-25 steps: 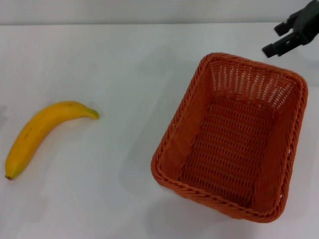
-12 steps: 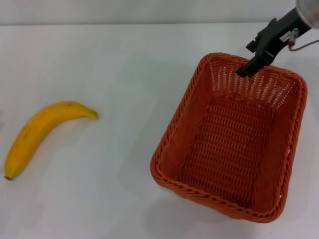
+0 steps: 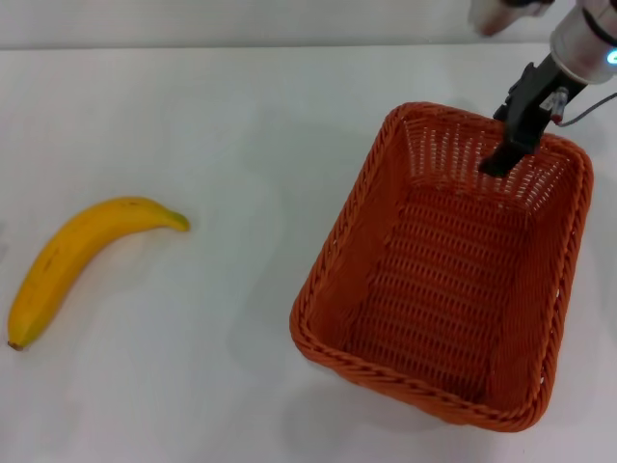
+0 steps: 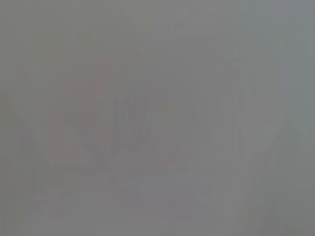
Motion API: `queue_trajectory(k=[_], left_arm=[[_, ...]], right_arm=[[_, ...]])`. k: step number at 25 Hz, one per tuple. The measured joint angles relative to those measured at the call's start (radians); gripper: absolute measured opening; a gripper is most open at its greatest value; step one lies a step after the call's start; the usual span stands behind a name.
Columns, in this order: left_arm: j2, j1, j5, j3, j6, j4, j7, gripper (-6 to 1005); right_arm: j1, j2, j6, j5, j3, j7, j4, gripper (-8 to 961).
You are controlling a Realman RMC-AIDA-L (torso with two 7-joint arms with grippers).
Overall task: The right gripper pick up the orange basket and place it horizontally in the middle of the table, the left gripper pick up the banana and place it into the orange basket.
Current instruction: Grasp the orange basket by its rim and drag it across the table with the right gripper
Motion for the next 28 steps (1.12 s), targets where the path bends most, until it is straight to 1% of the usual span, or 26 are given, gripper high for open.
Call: queue_trajectory(k=[2, 7, 13, 18, 24, 28], left_arm=[[-0.002, 0.002, 0.0, 0.0, 0.0, 0.002, 0.0, 883], [-0.003, 0.002, 0.0, 0.0, 0.0, 0.009, 0.001, 883], [-0.005, 0.006, 0.0, 0.0, -0.002, 0.011, 0.001, 883], [-0.005, 0.005, 0.0, -0.001, -0.004, 0.012, 0.001, 883], [-0.005, -0.004, 0.0, -0.002, -0.007, 0.014, 0.004, 884], [-0.005, -0.012, -0.004, -0.002, -0.008, 0.014, 0.005, 884]], right_arm=[[0.014, 0.008, 0.025, -0.025, -0.015, -0.003, 0.029, 767], [0.03, 0.014, 0.053, -0.038, -0.079, -0.011, 0.074, 764], [0.034, 0.02, 0.045, -0.032, -0.149, -0.025, 0.063, 760], [0.039, 0.019, 0.031, -0.03, -0.15, -0.027, 0.046, 551], [0.04, 0.019, -0.037, -0.029, -0.148, -0.044, 0.038, 384], [0.048, 0.006, -0.049, -0.038, -0.095, 0.028, 0.037, 357]])
